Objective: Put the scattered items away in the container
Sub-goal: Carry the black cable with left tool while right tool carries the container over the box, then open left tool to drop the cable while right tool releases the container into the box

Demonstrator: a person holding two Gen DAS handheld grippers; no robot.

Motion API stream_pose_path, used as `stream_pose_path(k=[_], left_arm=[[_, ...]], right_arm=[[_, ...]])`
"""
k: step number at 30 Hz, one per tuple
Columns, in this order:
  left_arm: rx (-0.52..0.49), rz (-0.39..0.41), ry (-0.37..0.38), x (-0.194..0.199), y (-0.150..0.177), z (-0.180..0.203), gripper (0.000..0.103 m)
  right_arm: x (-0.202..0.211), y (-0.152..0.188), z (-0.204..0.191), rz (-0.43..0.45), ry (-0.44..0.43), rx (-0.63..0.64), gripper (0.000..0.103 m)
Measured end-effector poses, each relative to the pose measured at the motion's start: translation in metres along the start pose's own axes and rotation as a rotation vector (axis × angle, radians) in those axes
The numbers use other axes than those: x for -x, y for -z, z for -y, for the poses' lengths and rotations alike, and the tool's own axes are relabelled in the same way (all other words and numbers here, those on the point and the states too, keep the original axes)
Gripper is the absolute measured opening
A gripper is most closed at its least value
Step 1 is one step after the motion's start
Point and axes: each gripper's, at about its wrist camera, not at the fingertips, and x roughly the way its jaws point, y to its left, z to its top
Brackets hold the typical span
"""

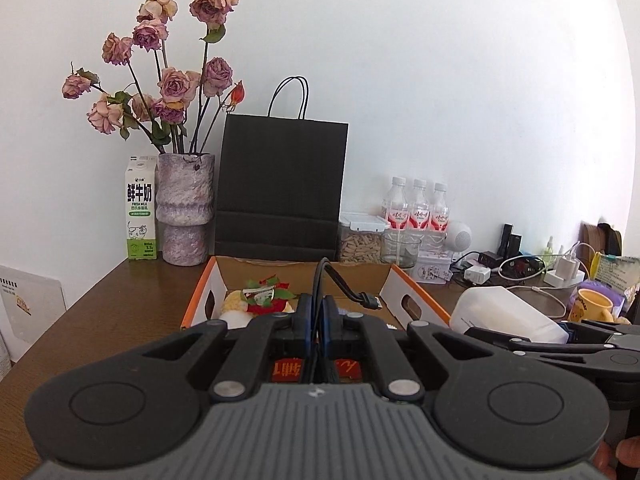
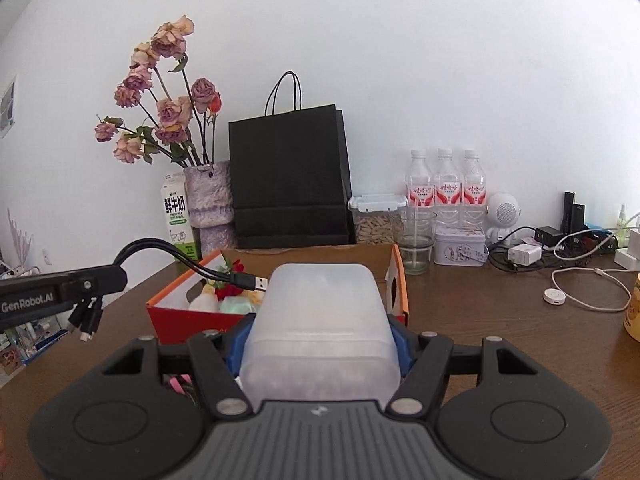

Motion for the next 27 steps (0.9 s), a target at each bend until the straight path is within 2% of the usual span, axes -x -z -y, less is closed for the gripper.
stream_pose_path(k=[8, 18, 22, 27], left_arm=[[0.023, 0.022, 0.023, -0.050, -0.020, -0.002, 0.006], [0.040, -0.015, 0.030, -0.127, -0.032, -0.010, 0.006], [0.049, -0.041, 0.018, -0.157, -0.029, -0.016, 0.006], [0.037, -0.095, 0.002, -0.185, -0.020, -0.021, 0.006]], right_arm=[[-0.046, -0.035, -0.004, 0.031, -0.014, 0.008, 0.065], [-0.116, -0.065, -0.001, 0.032, -0.033, 0.030, 0.065], [-0.143, -0.067, 0.004, 0.022, -0.036, 0.028, 0.065], [-0.173, -0.059, 0.011, -0.034, -0.024, 0.035, 0.065]])
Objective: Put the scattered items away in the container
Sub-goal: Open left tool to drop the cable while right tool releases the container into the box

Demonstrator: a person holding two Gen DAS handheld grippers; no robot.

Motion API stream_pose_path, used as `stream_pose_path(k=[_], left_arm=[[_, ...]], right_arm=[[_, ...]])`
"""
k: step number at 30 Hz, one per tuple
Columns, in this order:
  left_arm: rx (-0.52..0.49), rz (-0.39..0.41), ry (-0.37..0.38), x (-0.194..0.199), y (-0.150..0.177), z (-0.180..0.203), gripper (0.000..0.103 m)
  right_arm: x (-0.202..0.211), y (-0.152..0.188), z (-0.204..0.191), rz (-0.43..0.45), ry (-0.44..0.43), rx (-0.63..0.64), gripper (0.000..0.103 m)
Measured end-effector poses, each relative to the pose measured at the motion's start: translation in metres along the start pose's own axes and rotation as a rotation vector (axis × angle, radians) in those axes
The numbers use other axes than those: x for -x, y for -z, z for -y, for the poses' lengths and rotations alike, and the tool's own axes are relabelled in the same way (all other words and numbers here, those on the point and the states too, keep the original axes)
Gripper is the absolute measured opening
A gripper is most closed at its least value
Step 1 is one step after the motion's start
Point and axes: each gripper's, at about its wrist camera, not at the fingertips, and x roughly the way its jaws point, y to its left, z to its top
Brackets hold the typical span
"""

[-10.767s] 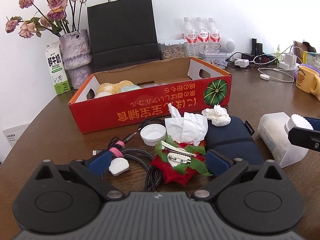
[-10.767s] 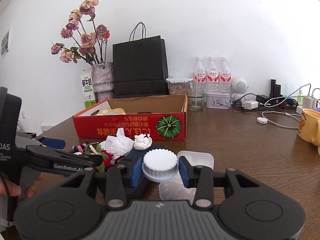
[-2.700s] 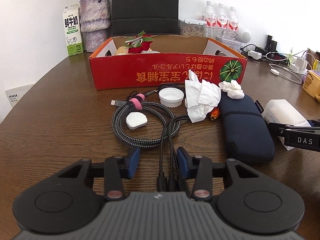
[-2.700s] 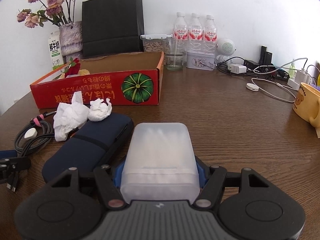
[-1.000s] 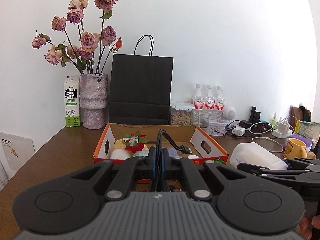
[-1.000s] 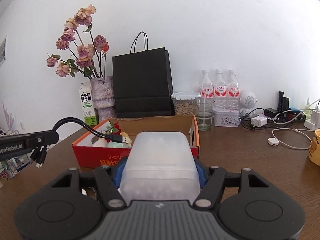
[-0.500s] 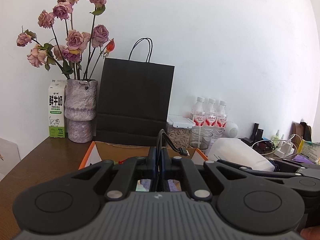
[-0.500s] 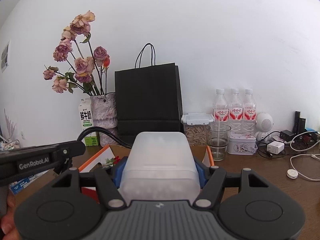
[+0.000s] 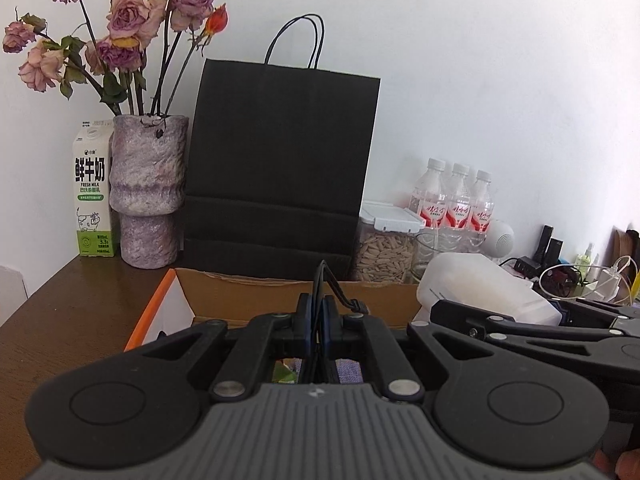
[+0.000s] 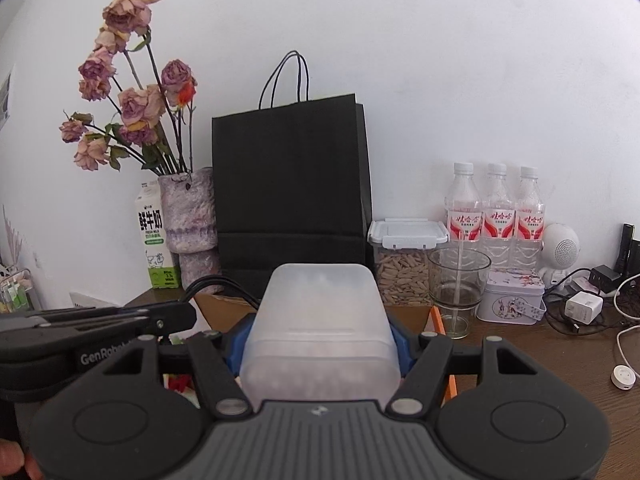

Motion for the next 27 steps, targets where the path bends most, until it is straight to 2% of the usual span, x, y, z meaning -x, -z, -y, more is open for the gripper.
stream_pose_path(k=[8, 14, 15, 16, 17, 18, 19, 20, 21, 24, 27], left_arm=[[-0.008, -0.054, -0.019, -0.018, 0.010, -0.003, 0.006], [-0.041, -0.036, -0.057, -0.019, 0.014, 0.001, 0.009], [-0.052, -0.034, -0.072, -0.018, 0.014, 0.003, 0.013], [-0.055, -0.032, -0.079, -0.018, 0.013, 0.003, 0.032], [-0.048, -0.023, -0.102, -0.016, 0.012, 0.003, 0.055], [-0.044, -0.012, -0.139, -0.014, 0.011, 0.002, 0.066], [-0.038, -0.004, -0.172, -0.014, 0.010, 0.000, 0.087], [-0.021, 0.005, -0.192, -0.012, 0.007, -0.003, 0.102], [0.002, 0.019, -0.197, -0.010, 0.005, -0.006, 0.103], [0.047, 0.031, -0.179, -0.005, 0.000, -0.012, 0.103], [0.037, 0.035, -0.187, -0.003, -0.001, -0.011, 0.103]], right_arm=[[-0.020, 0.013, 0.001, -0.054, 0.017, 0.015, 0.065], [-0.023, 0.015, 0.003, -0.081, 0.019, 0.017, 0.065], [-0.023, 0.015, 0.003, -0.088, 0.020, 0.019, 0.065], [-0.024, 0.014, 0.003, -0.096, 0.024, 0.022, 0.074], [-0.023, 0.014, 0.003, -0.098, 0.042, 0.020, 0.080], [-0.022, 0.013, 0.005, -0.090, 0.062, 0.014, 0.086], [-0.020, 0.011, 0.007, -0.086, 0.072, 0.004, 0.092], [-0.019, 0.009, 0.010, -0.084, 0.073, -0.015, 0.094], [-0.017, 0.007, 0.014, -0.083, 0.067, -0.035, 0.102], [-0.013, 0.003, 0.017, -0.085, 0.057, -0.052, 0.103], [-0.012, 0.002, 0.016, -0.085, 0.059, -0.042, 0.103]])
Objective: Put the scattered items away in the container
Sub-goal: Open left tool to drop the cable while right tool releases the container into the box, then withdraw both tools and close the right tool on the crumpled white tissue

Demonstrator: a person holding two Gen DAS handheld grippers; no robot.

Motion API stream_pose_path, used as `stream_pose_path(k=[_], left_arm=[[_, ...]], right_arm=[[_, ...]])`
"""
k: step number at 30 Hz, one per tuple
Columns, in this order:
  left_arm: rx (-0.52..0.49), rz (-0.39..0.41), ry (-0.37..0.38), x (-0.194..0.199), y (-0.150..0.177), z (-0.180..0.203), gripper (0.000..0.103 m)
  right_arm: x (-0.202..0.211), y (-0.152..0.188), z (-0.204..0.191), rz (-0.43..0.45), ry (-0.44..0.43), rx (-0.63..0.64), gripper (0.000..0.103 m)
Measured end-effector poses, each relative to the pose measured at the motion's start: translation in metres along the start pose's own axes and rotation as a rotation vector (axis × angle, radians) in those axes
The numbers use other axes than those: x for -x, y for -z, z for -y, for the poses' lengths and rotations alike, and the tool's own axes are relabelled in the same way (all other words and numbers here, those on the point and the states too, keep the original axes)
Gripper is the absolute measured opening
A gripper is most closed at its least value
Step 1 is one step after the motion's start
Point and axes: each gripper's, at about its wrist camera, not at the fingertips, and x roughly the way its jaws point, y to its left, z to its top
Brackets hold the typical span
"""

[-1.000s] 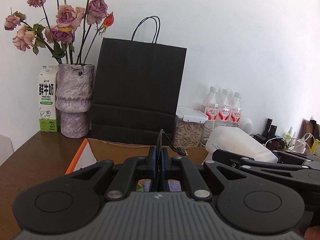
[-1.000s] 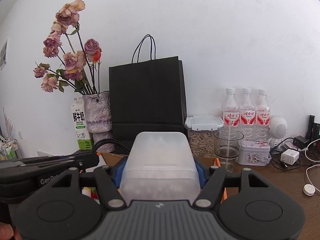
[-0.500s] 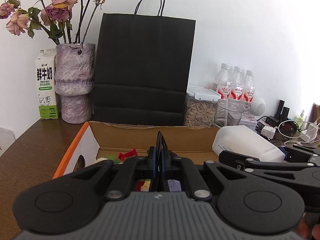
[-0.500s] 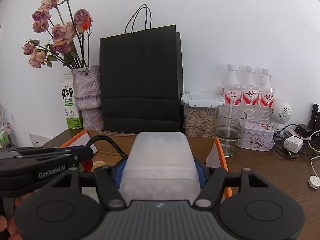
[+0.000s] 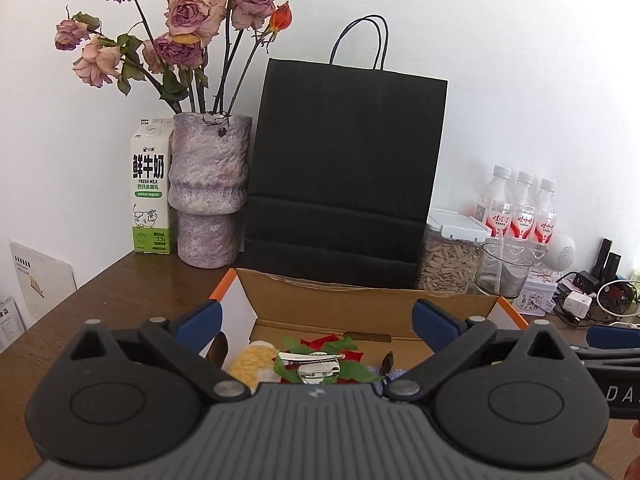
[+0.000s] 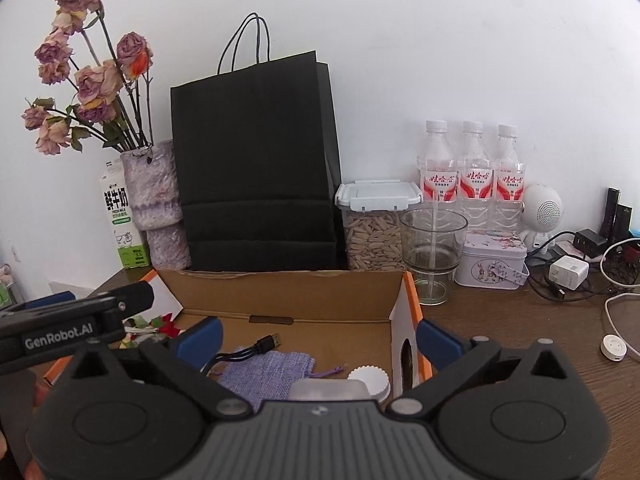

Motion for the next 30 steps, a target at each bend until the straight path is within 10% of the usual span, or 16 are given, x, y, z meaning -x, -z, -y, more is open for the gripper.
stream_pose_path(k=[30], left_arm=[[-0.003, 0.010, 0.047, 0.031, -0.008, -0.006, 0.103]], right_arm=[[0.036, -0.009, -0.010, 0.030, 0.007, 0.066, 0.103]])
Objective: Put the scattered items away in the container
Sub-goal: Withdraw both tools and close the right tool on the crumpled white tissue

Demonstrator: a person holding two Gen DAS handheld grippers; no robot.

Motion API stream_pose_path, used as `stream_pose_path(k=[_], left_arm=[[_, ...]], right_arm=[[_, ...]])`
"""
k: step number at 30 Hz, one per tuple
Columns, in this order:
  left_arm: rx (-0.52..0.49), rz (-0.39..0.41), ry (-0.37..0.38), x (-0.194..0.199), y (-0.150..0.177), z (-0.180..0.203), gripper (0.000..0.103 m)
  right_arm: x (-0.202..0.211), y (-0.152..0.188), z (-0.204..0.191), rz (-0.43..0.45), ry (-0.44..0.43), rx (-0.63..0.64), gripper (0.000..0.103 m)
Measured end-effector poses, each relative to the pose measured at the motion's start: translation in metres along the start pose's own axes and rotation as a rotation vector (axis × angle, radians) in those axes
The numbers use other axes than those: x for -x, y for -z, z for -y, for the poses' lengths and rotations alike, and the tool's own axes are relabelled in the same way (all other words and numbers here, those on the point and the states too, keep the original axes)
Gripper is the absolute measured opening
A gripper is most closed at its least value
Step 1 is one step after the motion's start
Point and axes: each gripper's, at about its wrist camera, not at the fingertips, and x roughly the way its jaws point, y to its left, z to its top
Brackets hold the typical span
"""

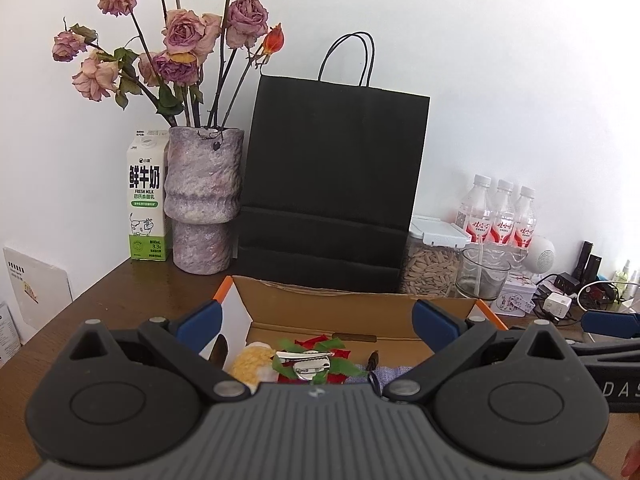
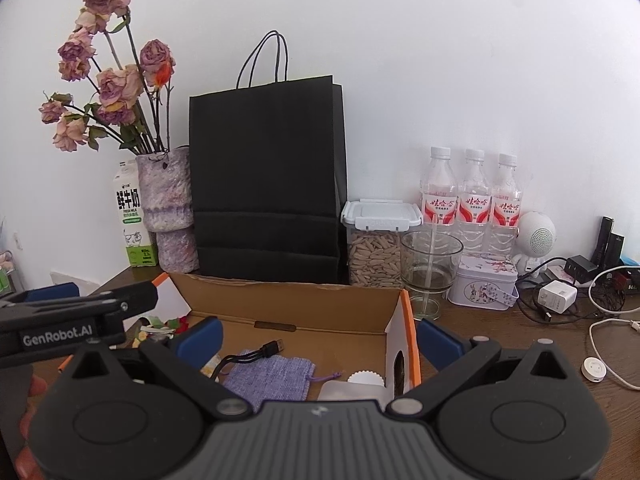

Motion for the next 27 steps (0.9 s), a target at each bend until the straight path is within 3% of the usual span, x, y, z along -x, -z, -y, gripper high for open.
stream_pose_path(k=[13, 27], left_arm=[[-0.023, -0.032, -0.005, 0.059, 0.020, -0.027, 0.103], [-0.042, -0.138, -0.025, 0.097, 0.068, -0.056, 0.103]], right_arm=[[0.063, 0.027, -0.013, 0.006, -0.004, 0.038, 0.103], [0.090, 0.099, -0.006, -0.075, 0.029, 0.012, 0.103]])
